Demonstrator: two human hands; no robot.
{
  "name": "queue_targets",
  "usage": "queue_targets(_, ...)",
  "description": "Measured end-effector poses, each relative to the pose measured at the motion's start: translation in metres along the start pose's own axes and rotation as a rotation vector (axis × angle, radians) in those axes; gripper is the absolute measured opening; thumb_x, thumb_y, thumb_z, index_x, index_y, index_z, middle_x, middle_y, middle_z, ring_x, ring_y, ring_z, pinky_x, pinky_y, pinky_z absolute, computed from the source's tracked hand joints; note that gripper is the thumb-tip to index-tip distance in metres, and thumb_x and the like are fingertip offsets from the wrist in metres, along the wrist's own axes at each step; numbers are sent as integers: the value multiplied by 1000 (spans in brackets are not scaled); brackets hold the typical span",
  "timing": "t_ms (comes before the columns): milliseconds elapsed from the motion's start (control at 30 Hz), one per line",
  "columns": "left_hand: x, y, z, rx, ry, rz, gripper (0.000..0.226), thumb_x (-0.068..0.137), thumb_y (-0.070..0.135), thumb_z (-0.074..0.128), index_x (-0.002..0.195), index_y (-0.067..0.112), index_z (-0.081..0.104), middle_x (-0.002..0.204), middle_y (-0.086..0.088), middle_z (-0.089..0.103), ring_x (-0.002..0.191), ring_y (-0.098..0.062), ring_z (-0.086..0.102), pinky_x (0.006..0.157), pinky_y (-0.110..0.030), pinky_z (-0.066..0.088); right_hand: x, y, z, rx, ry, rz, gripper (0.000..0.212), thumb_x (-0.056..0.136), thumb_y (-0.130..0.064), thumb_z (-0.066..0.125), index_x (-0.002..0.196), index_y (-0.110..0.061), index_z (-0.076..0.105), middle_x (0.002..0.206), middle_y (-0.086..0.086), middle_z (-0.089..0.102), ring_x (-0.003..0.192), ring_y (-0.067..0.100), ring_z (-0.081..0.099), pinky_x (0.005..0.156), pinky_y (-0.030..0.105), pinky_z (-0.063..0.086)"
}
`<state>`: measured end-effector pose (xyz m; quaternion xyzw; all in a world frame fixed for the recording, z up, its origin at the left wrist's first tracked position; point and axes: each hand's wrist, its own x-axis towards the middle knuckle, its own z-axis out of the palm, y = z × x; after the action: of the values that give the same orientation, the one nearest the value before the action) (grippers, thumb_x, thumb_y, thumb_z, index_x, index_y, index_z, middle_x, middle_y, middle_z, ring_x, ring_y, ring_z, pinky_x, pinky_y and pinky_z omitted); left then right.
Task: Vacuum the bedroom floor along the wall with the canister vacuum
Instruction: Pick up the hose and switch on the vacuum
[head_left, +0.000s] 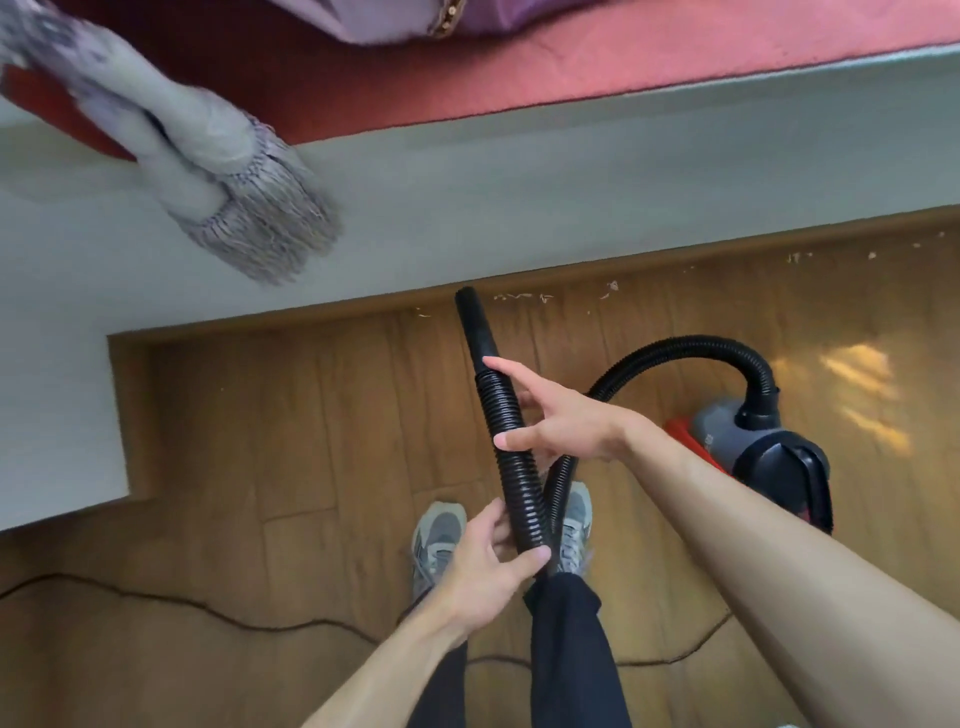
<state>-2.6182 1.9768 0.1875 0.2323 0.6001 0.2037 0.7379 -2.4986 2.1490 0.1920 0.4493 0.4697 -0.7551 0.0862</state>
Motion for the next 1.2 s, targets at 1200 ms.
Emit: queue_targets(1200,7,-57,-110,-449,413,251,75,81,-3,74,129,48,48,121,-4,57,94,-15,59,84,-30,57,195,-56,127,-463,-282,179,85,90,-11,68,151,-47,21,122,6,59,95,22,69,64,39,62)
